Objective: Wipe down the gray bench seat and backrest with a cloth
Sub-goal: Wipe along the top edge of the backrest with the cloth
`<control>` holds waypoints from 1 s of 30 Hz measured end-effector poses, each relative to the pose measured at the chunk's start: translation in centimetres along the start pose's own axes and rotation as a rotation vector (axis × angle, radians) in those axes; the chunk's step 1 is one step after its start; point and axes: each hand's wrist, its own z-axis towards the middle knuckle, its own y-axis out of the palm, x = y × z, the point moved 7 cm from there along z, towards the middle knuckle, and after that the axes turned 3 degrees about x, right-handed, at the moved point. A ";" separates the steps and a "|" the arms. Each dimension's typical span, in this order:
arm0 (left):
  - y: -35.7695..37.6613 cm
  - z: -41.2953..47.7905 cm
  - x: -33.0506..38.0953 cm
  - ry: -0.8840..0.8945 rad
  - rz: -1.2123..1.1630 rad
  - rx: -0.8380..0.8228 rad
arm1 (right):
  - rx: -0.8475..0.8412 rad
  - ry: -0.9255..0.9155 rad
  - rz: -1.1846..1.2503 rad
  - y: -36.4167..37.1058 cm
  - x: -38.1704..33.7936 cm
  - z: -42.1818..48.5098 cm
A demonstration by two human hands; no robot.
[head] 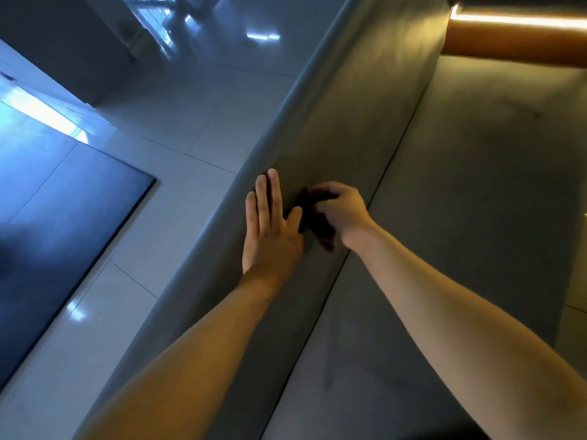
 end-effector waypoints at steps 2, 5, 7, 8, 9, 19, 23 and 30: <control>-0.1 -0.1 0.1 0.004 0.008 -0.004 | 0.108 -0.034 0.129 -1.0 -0.7 1.6; -0.1 0.0 0.0 0.005 0.026 -0.020 | 0.191 -0.039 0.186 0.3 0.1 2.0; -0.1 0.1 0.0 0.003 0.027 -0.007 | 0.179 -0.072 0.147 1.3 1.2 0.9; -0.1 0.2 0.1 -0.001 0.019 0.000 | 0.155 -0.082 0.121 1.4 1.6 0.0; -0.1 0.2 0.1 -0.002 0.009 0.004 | 0.128 -0.084 0.088 1.4 2.1 -0.6; -0.4 0.0 0.1 -0.006 -0.012 -0.017 | 0.080 -0.061 0.370 0.0 -1.5 1.6; -0.1 0.2 0.0 -0.009 -0.032 -0.013 | 0.090 -0.126 0.252 2.0 -0.3 0.0; -1.3 0.0 0.0 0.025 -0.168 -0.036 | -0.057 -0.071 -0.028 1.8 1.0 -3.1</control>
